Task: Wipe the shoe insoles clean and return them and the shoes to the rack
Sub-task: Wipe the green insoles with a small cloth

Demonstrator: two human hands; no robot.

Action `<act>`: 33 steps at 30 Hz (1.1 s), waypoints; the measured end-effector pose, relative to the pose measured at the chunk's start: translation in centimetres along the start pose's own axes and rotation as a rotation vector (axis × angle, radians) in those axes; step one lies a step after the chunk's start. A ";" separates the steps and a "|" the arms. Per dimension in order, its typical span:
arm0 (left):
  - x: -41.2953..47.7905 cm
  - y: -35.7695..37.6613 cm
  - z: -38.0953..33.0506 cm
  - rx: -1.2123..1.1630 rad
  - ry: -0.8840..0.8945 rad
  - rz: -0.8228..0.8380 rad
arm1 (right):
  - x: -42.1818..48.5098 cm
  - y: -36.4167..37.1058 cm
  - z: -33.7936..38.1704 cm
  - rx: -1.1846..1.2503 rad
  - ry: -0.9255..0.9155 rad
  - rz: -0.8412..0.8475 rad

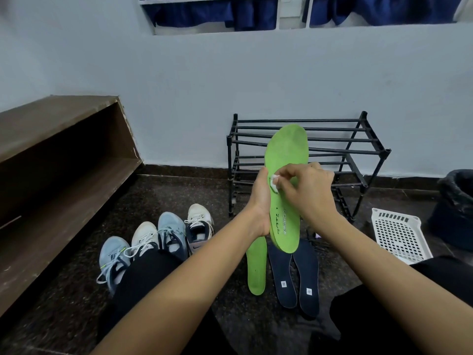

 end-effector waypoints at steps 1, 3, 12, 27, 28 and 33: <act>0.1 0.0 0.0 -0.001 -0.002 -0.001 | 0.0 0.0 0.0 0.022 0.000 -0.003; 0.2 -0.2 -0.1 -0.006 0.003 -0.007 | -0.1 0.3 0.2 0.070 -0.016 0.012; 0.4 -2.4 -1.1 -0.052 0.017 -0.069 | -2.1 1.2 1.9 0.147 -0.121 0.148; 0.1 -1.0 0.1 0.071 0.029 0.024 | 0.3 -0.4 0.6 0.006 -0.026 -0.038; 0.0 -0.8 0.1 0.072 0.038 0.038 | 0.4 -0.3 0.5 0.023 -0.024 -0.028; 0.0 -1.5 -0.2 0.067 0.022 0.003 | -0.1 0.7 0.9 0.111 -0.076 0.056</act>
Point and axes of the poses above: each hand's wrist, its own x-axis towards the middle knuckle, its own y-axis out of the palm, z = x × y, the point moved 3 cm from there along x, towards the middle knuckle, and after that the axes turned 13 degrees about x, right-handed, at the moved point
